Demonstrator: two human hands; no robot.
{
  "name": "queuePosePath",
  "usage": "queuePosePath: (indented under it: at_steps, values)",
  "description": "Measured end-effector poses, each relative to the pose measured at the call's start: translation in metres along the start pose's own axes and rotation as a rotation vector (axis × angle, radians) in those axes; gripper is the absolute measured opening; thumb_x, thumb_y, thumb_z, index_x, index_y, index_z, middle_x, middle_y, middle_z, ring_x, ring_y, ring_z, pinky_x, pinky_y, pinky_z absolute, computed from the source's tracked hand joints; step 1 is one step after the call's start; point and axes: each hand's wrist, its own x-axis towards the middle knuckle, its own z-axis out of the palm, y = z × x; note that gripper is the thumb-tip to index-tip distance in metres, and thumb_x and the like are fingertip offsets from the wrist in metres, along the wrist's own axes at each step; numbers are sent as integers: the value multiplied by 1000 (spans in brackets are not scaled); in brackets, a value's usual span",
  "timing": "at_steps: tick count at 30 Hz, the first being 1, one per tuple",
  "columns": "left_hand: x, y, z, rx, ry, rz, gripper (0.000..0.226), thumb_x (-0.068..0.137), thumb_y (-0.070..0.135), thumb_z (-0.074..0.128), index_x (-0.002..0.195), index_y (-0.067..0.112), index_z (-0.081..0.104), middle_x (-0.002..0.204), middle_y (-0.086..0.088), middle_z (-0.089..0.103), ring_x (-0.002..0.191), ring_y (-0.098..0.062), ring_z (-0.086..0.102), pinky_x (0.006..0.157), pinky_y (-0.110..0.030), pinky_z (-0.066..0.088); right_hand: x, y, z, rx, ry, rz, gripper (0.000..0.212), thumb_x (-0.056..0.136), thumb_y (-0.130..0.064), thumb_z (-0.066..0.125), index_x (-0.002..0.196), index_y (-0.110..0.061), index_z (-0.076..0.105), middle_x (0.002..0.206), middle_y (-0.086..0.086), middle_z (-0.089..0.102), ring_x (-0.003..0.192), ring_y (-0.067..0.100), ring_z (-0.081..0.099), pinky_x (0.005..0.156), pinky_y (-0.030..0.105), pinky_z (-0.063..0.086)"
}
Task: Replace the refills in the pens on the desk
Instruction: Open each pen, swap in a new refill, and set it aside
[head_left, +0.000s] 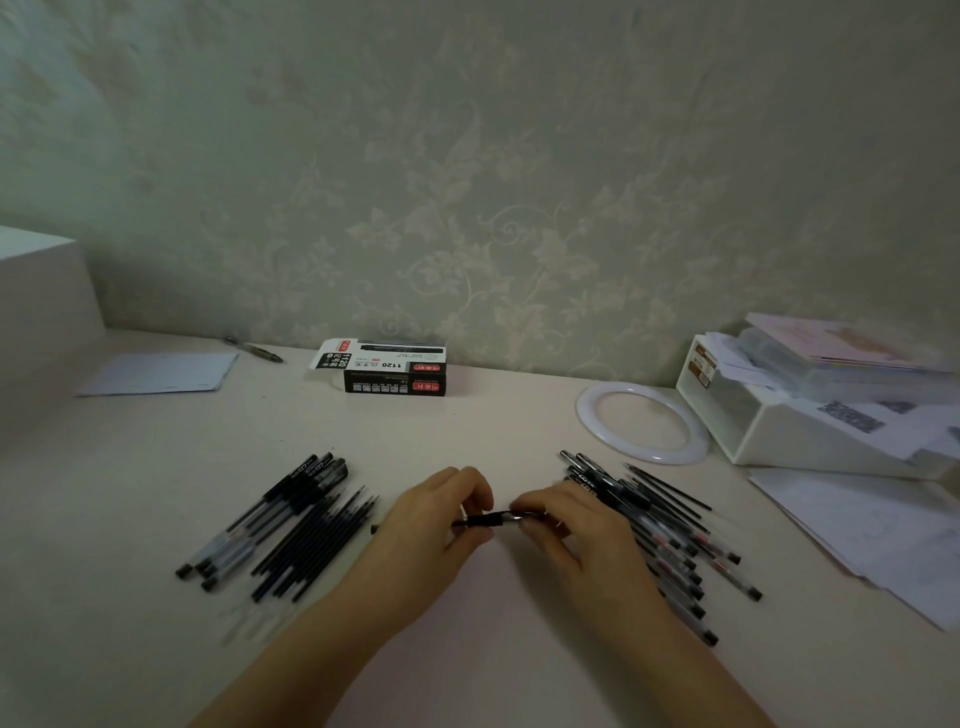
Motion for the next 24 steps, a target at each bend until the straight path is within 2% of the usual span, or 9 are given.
queuePosePath:
  at_steps: [3,8,14,19,24]
  values:
    - [0,1,-2,20,-17,50,17,87,19,68,87,27,53,88,14,53,78,-4,54,69,-20,46,1,-1,-2,38,12,-5,16,88,-6,69,101,-13,75,93,-7,67,85,0,60,78,11,44]
    - [0,0,-2,-2,-1,67,9,86,20,70,86,23,62,84,12,57,76,-5,56,68,-23,47,0,1,-3,40,26,-17,13,87,-7,71,96,-14,77,87,-12,68,83,-2,61,74,7,43]
    - [-1,1,2,-49,24,48,8,86,19,71,83,23,65,81,13,60,76,-3,58,67,-16,47,0,2,-5,57,19,-23,13,87,-7,71,95,-15,78,86,-13,71,82,-1,63,74,9,45]
    - [0,2,4,-48,5,46,6,86,17,69,83,20,66,82,11,60,76,-5,57,70,-27,49,0,5,-5,82,6,-19,14,86,-7,71,94,-15,79,84,-11,71,80,2,64,72,13,47]
    - [-1,3,4,-69,0,58,5,86,16,70,83,19,66,83,9,61,77,-6,59,71,-29,50,0,7,-5,80,8,-35,14,85,-7,72,94,-16,79,83,-8,72,77,3,63,70,17,49]
